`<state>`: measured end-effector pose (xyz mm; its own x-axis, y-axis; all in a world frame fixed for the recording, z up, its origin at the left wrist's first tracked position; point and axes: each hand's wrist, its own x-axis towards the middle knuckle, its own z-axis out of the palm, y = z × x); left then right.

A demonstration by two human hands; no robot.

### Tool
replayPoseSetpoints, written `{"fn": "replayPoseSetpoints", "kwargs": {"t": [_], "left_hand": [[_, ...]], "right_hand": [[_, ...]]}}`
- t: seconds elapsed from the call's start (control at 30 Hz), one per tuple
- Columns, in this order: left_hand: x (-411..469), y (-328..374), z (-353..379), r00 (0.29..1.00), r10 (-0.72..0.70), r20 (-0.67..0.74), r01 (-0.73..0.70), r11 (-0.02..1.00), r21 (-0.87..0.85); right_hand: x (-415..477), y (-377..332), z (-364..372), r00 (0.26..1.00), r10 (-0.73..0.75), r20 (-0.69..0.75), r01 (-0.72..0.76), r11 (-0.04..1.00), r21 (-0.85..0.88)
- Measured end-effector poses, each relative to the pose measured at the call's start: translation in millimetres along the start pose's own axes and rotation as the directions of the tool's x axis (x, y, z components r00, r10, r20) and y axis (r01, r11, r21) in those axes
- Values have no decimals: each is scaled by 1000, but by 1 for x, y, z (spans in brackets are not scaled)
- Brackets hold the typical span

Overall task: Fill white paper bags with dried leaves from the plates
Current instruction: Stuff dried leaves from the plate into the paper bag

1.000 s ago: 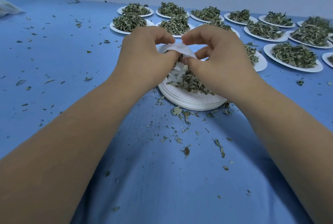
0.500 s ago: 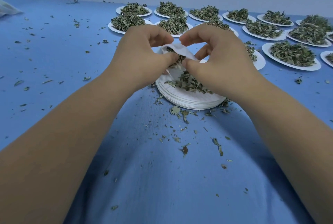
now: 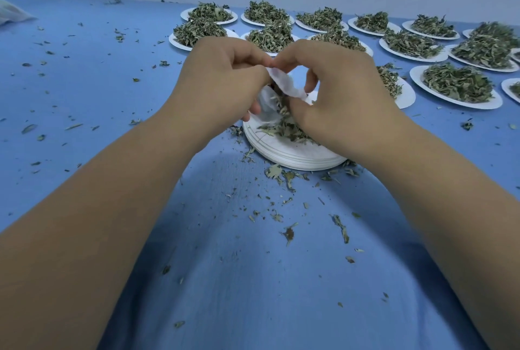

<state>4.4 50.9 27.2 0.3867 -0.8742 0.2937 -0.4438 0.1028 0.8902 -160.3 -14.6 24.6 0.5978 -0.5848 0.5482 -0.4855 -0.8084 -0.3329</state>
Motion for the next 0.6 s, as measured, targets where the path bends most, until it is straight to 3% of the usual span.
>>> {"fn": "replayPoseSetpoints", "kwargs": {"t": [0.17, 0.43, 0.6], "left_hand": [[-1, 1, 0, 999, 7, -52, -6, 1000, 19], [-4, 3, 1, 997, 73, -23, -72, 995, 64], [-4, 1, -2, 992, 88, -89, -75, 986, 146]], "right_hand": [[1, -2, 0, 999, -53, -6, 52, 994, -93], [4, -8, 4, 993, 10, -118, -16, 999, -50], [2, -4, 2, 997, 46, -57, -44, 999, 23]]}}
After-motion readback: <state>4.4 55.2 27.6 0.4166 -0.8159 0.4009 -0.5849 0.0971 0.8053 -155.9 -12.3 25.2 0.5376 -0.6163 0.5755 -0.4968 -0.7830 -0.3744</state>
